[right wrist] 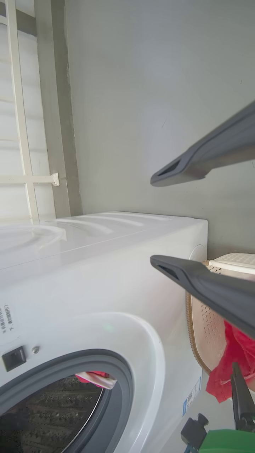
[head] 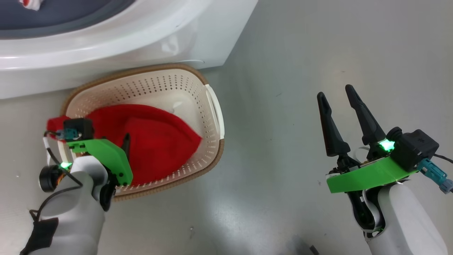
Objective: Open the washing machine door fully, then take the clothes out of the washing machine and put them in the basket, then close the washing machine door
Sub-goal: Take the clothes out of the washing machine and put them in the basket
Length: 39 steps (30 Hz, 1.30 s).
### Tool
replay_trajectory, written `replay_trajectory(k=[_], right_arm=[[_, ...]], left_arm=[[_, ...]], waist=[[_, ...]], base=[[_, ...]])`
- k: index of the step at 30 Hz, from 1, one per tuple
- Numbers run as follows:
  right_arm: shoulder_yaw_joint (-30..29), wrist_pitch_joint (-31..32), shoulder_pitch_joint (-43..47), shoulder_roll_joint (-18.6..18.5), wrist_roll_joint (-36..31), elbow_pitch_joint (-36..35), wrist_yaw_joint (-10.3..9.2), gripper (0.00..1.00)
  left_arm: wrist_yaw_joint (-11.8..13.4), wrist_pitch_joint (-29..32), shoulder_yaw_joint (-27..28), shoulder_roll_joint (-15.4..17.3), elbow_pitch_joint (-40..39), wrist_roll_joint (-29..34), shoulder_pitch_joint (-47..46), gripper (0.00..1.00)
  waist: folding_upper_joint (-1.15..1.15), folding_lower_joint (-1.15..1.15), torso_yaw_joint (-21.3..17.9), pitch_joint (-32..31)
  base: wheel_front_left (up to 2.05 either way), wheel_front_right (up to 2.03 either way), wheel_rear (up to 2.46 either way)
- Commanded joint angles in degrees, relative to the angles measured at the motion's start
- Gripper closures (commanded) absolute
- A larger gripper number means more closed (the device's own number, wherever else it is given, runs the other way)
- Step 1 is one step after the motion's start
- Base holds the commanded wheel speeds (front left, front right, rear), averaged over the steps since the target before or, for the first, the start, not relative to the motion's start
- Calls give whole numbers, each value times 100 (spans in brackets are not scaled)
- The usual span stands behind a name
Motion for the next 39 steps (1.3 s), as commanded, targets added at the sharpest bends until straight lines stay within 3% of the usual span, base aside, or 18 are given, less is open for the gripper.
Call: replay_trajectory(k=[1,11,19,28,39], right_arm=[[100,-36,78,-11,64,-95,36,0],[-24,-36,186,-11,-53,-17,36,0],[-102,-36,287,-11,-175,-5,36,0],[-269,-36,498,-11,-361,21,36,0],[-509,-36,799,-11,-466,71,36,0]], left_arm=[[-23,-142,49,148,-50,38,115,0],[-113,-939,-101,-34,-239,-2,254,0],[-135,-1176,-185,-148,-601,-125,468,0],[-138,-1269,-204,-125,-1615,-229,979,0],[494,-1274,302,-13,-4096,257,2327,0]], waist=[[0,0,79,-119],[0,0,390,-545],[0,0,597,-913],[0,0,827,-1442],[0,0,1062,-2196]], base=[[0,0,0],[0,0,0],[0,0,0],[0,0,0],[0,0,0]])
